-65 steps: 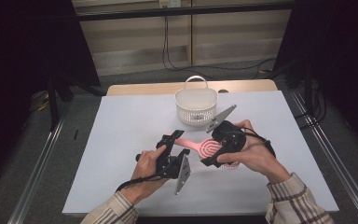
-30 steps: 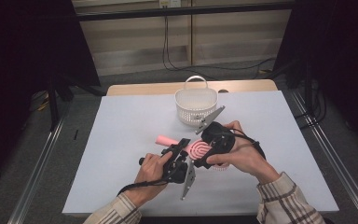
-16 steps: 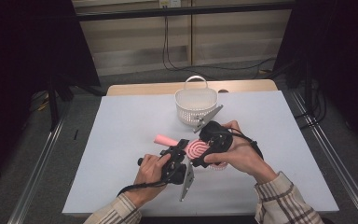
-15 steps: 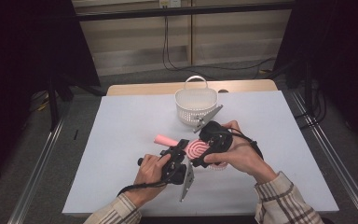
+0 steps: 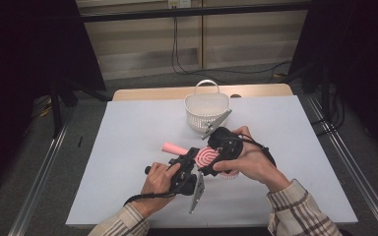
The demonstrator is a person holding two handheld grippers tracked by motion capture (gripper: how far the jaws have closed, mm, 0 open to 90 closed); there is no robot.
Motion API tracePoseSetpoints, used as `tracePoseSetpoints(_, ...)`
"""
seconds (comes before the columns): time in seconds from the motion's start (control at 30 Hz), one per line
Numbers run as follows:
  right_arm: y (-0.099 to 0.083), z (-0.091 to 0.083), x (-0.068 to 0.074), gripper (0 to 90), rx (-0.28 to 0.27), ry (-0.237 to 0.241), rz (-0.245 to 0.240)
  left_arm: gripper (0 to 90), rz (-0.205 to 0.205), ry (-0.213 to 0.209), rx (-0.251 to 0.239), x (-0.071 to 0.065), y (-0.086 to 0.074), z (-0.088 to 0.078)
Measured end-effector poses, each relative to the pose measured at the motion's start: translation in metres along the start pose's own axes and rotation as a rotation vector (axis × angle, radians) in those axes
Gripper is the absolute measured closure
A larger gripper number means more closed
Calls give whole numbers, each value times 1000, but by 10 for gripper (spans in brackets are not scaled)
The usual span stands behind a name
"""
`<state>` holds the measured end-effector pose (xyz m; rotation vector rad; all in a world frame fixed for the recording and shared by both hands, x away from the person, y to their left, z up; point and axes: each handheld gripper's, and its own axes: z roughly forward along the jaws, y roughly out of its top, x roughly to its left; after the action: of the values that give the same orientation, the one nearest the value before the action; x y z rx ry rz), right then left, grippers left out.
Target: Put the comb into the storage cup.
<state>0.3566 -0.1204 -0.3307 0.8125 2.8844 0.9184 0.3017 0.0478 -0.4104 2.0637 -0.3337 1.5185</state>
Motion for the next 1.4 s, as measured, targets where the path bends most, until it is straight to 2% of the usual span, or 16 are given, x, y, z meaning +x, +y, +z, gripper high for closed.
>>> tracePoseSetpoints(0.07,1,-1,2,192,2,-3,3,782,6,-4,-2,0,0,0)
tracePoseSetpoints(0.1,1,-1,1,192,6,2,2,785,-13,-6,-6,-1,0,0)
tracePoseSetpoints(0.27,3,-3,-2,184,10,25,5,797,-29,0,-23,-1,0,-1)
tracePoseSetpoints(0.37,5,-6,-1,182,14,8,-8,799,-48,-1,-25,0,0,0)
tracePoseSetpoints(0.47,7,-6,-1,171,42,12,-20,803,-47,-5,-26,0,0,-2)
tracePoseSetpoints(0.53,6,-5,-1,147,52,32,-25,804,-53,-17,-25,0,-1,-2)
tracePoseSetpoints(0.67,4,-4,-1,139,53,33,-31,805,-60,-21,-24,0,-1,-2)
tracePoseSetpoints(0.8,0,-6,-2,139,37,29,-22,807,-87,-31,-11,1,-4,0)
tracePoseSetpoints(0.9,-4,-6,-4,90,23,16,-1,807,-126,-38,1,3,-9,1)
tracePoseSetpoints(1.0,-9,-8,-6,89,-10,8,22,808,-147,-44,17,4,-14,3)
tracePoseSetpoints(1.1,-12,-10,-8,67,-21,-2,30,808,-163,-46,25,5,-18,4)
tracePoseSetpoints(1.27,-19,-10,-10,65,-24,-1,33,808,-182,-42,26,9,-22,4)
tracePoseSetpoints(1.4,-27,-12,-13,55,-52,26,4,808,-206,-46,34,10,-26,2)
